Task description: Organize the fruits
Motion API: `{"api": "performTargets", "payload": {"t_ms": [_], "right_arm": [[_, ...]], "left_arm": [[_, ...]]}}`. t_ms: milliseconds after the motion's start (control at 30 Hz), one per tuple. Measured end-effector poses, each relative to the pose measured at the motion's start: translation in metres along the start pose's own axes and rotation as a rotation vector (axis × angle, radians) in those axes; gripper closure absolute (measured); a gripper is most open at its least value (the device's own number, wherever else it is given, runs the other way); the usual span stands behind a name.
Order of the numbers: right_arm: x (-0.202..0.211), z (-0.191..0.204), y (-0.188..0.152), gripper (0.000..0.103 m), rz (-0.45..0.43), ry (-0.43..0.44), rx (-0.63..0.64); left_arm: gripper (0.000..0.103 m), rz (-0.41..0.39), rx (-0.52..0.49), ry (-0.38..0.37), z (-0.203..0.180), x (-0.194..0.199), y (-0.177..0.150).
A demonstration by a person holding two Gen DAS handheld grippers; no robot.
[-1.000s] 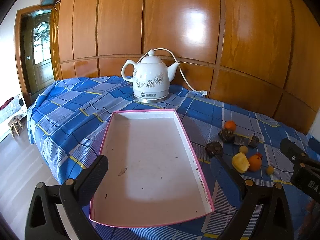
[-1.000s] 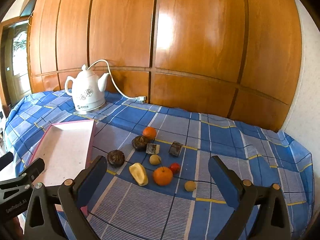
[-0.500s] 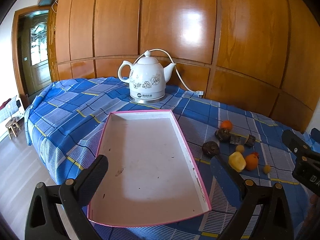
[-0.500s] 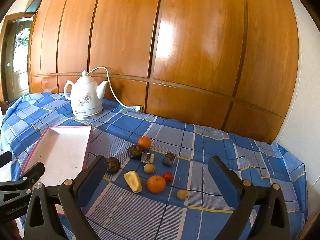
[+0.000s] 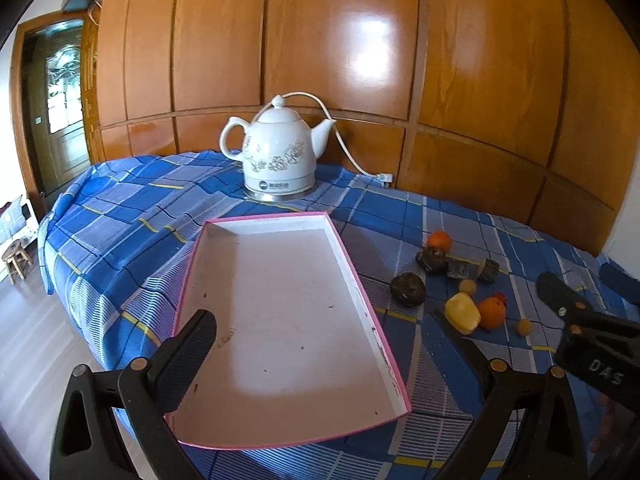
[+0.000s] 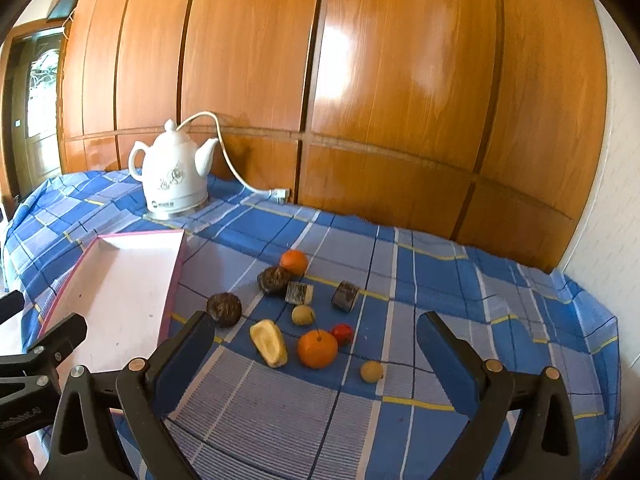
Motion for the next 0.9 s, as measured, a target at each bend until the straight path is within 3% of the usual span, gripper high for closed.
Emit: {"api": "performTargets", "payload": {"t_ms": [133,367,667,900], "right_arm": [[-0.010,0.000,-0.009,0.000,0.049,0.036,-0.007],[-0.024,-0.011,-0.010,0.000,0.104,0.115,-0.025],[-0.050,-0.070,0.012,0.001,0.159,0.141,-0.030],[-0.083,-0.125,0.005,0.000,0.214,0.118,-0.083]], "left_arm": [[0.000,0.034,-0.004,-0.043,-0.005,-0.004,-0.005],[0.000,0.076,-0.069,-0.023,-0.014,-0.013,-0.009],[0.000,0.086,-0.130,-0.033,-0.024,-0.018,-0.009],[0.000,0.116,-0.153,-0.060,-0.033,-0.024,-0.011]]}}
Point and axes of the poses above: each gripper's, at about its wrist camera, not at the fingertips, and x roughly against the way its jaws point, z to its left, y to its top, the point moved 5 cm from there along -x, roughly the way its jaws point, and after that the axes turned 4 degrees about x, right-handed, at the moved point
